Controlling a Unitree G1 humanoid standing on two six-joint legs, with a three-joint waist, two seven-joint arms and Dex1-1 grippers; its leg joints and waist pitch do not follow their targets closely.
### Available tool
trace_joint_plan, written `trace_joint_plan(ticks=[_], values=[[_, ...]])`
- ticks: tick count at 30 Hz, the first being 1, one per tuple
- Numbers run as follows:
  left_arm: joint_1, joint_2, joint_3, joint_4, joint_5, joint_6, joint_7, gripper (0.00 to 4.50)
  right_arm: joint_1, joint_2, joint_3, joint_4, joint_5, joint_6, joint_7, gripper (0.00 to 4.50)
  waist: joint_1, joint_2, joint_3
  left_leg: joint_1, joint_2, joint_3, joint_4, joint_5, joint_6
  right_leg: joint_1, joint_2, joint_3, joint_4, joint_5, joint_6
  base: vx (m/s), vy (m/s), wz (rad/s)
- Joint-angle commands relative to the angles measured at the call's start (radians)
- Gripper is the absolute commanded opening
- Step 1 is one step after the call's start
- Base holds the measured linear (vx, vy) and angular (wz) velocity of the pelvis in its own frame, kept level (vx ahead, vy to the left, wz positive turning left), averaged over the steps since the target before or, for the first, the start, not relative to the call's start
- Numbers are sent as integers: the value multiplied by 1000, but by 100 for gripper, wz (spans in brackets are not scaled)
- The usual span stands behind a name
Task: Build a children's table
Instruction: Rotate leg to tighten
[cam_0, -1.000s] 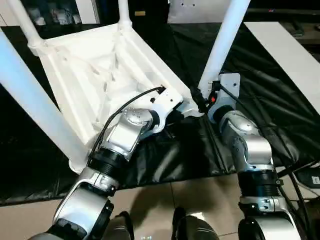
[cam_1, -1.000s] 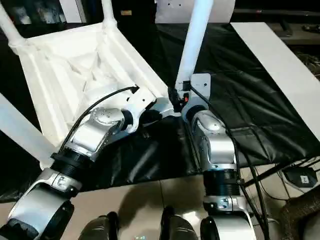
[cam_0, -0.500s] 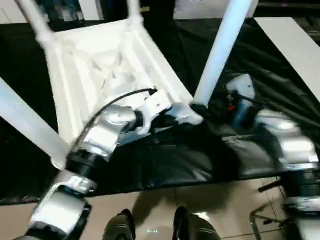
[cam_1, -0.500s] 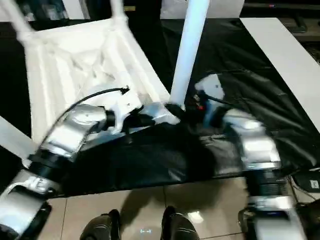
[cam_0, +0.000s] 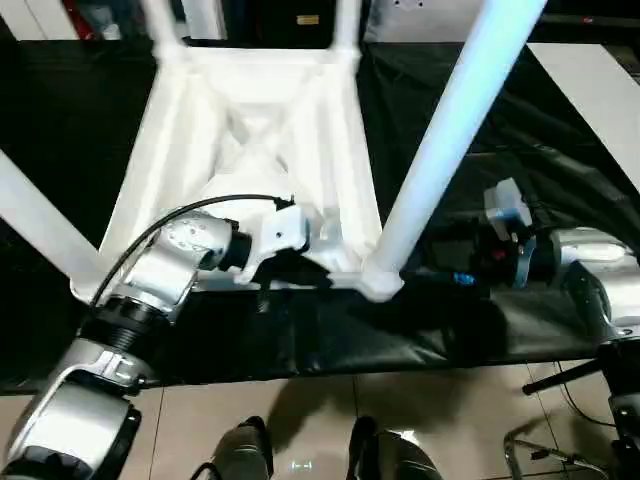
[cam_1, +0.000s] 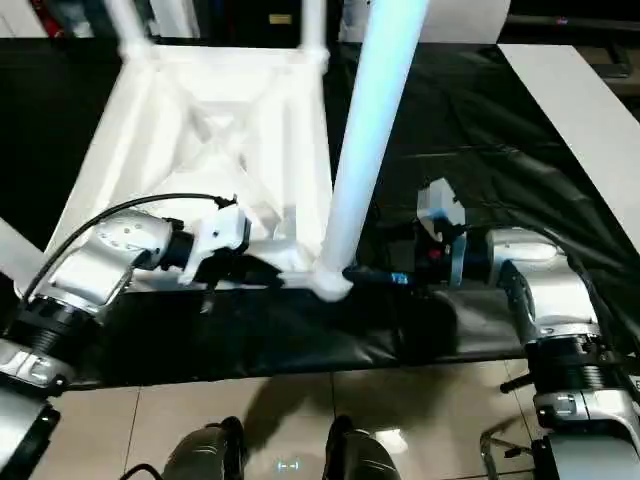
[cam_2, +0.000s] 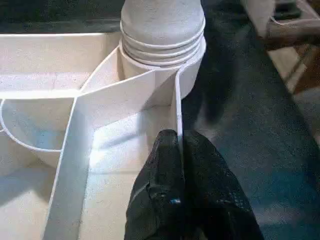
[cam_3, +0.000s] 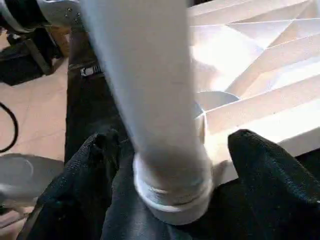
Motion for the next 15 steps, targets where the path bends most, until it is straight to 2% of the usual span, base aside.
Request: trace_joint_plan(ticks=[1,3,7,10,15], values=[[0,-12,-50,-29,-10,-21,-66,0,-6,5,9,-6,24,14,29,335,-4,-16,-92,19,61,-15,-52,-149,144,79,-78,65,-55,-347,-194,0,0,0],[-2,-15,-54,-29,-10,-23,-72,0,-2,9,21,-19,40,41,49,311,-4,-14,-91,19,61,-17,-52,-154,142,79,-77,64,-57,-360,-189,0,0,0],[-10,-20,-52,-11,-6,-38,-73,0,-3,5,29,-16,52,63,74,282,-4,-19,-92,19,60,-16,-52,-153,136,80,-77,65,-58,-368,-181,0,0,0],[-14,-19,-52,-3,-6,-43,-73,0,-4,3,32,-13,55,71,82,253,-4,-18,-92,18,60,-16,-52,-150,136,79,-77,64,-58,-369,-178,0,0,0],[-16,-14,-47,6,-3,-39,-66,0,5,3,37,-28,70,95,93,226,-3,-17,-93,19,60,-16,-52,-144,134,79,-76,64,-56,-367,-178,0,0,0]])
